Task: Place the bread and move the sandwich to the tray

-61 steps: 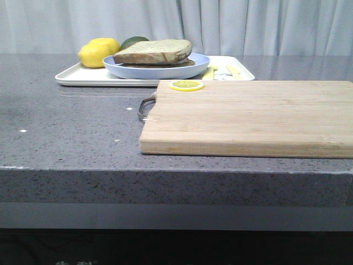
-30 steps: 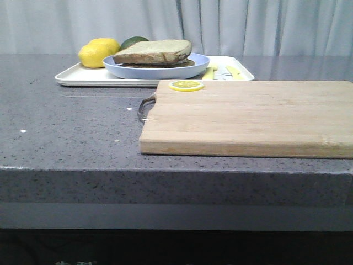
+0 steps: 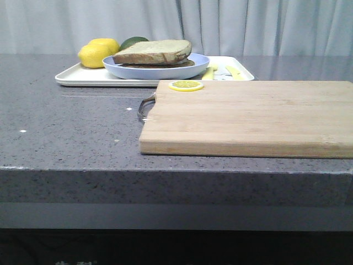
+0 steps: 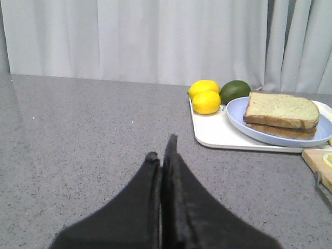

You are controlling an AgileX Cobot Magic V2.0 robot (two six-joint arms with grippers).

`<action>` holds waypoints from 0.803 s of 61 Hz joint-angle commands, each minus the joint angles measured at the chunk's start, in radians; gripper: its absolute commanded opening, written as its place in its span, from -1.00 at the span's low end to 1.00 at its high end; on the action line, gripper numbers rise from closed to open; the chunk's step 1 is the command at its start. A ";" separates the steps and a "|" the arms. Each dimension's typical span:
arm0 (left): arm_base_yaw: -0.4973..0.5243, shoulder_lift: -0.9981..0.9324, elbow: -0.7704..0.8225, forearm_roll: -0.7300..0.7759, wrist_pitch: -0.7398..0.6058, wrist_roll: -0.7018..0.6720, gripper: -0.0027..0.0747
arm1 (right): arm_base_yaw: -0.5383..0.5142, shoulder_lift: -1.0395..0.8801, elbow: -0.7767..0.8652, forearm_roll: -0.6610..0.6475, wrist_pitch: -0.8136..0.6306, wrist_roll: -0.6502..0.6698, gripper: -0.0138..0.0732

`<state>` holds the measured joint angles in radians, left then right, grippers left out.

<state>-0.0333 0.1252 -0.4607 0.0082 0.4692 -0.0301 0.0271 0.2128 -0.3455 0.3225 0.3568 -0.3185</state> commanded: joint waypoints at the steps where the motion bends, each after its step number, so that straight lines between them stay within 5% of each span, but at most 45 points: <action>1: 0.003 0.011 -0.025 -0.008 -0.097 -0.007 -0.98 | -0.005 0.007 -0.025 0.010 -0.068 -0.010 -0.86; 33: 0.003 0.009 -0.023 -0.008 -0.097 -0.007 -0.98 | -0.005 0.007 -0.025 0.010 -0.068 -0.010 -0.86; 49: 0.001 -0.158 0.155 -0.026 -0.174 -0.007 -0.98 | -0.005 0.007 -0.025 0.010 -0.068 -0.010 -0.86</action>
<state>-0.0333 0.0102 -0.3363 0.0000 0.3872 -0.0301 0.0271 0.2128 -0.3455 0.3225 0.3586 -0.3185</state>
